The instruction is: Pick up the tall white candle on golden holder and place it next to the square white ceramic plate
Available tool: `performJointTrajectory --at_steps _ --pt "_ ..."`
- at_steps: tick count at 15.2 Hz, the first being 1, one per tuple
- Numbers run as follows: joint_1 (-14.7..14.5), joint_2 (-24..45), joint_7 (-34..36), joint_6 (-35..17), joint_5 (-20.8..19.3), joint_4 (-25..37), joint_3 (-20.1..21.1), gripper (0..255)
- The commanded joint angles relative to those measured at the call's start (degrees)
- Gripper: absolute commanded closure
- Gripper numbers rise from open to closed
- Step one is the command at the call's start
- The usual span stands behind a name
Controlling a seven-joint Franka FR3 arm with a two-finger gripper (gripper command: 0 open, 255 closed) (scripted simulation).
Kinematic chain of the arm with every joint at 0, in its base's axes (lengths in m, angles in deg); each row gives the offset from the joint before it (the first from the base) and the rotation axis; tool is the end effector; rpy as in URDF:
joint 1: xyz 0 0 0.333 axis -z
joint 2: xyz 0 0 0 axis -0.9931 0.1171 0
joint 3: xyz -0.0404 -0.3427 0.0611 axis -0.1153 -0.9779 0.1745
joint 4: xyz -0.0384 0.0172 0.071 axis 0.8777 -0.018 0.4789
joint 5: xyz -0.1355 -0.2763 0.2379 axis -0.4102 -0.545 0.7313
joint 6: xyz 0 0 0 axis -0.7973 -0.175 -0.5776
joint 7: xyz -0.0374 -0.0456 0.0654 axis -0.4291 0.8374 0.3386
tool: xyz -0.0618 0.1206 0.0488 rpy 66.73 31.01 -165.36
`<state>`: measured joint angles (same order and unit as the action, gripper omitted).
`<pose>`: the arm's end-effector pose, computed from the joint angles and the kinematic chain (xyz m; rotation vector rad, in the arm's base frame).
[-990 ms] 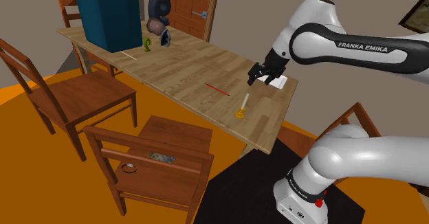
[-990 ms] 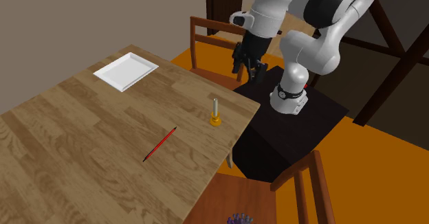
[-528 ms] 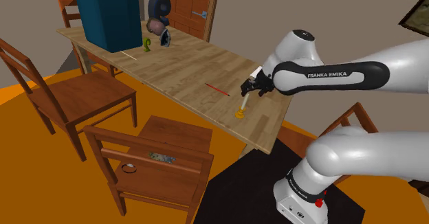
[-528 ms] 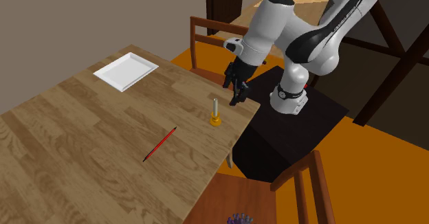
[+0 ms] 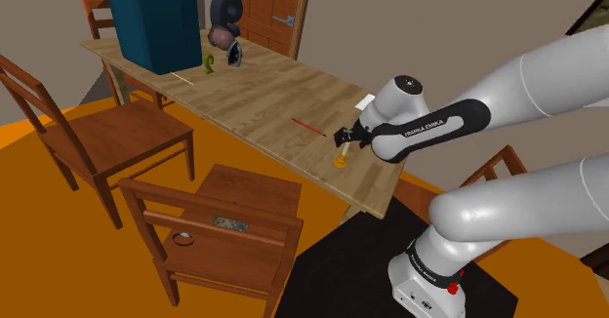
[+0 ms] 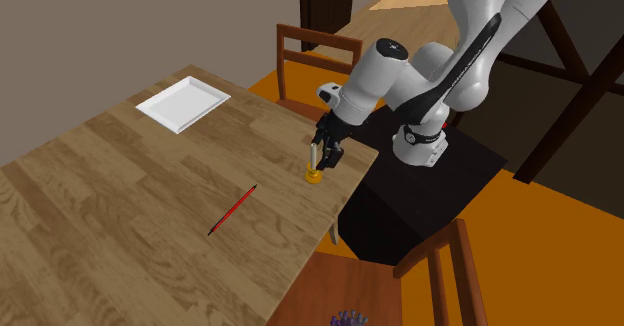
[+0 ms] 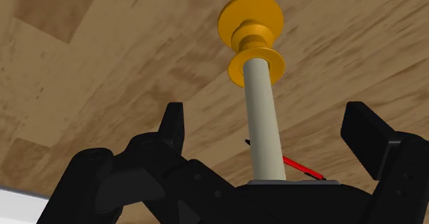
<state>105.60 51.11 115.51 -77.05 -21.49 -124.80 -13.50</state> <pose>0.3433 -0.0444 0.3350 2.8603 -0.7584 0.6425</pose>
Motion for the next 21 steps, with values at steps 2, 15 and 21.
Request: performJointTrajectory --at_steps 2,15,21 --pt "3.5 4.4 1.8 -4.4 -2.1 0.4 2.7 0" --pt "7.3 7.7 3.4 -7.5 -4.2 1.0 5.6 255" --pt "7.3 7.8 3.4 -7.5 -4.2 1.0 5.6 255"
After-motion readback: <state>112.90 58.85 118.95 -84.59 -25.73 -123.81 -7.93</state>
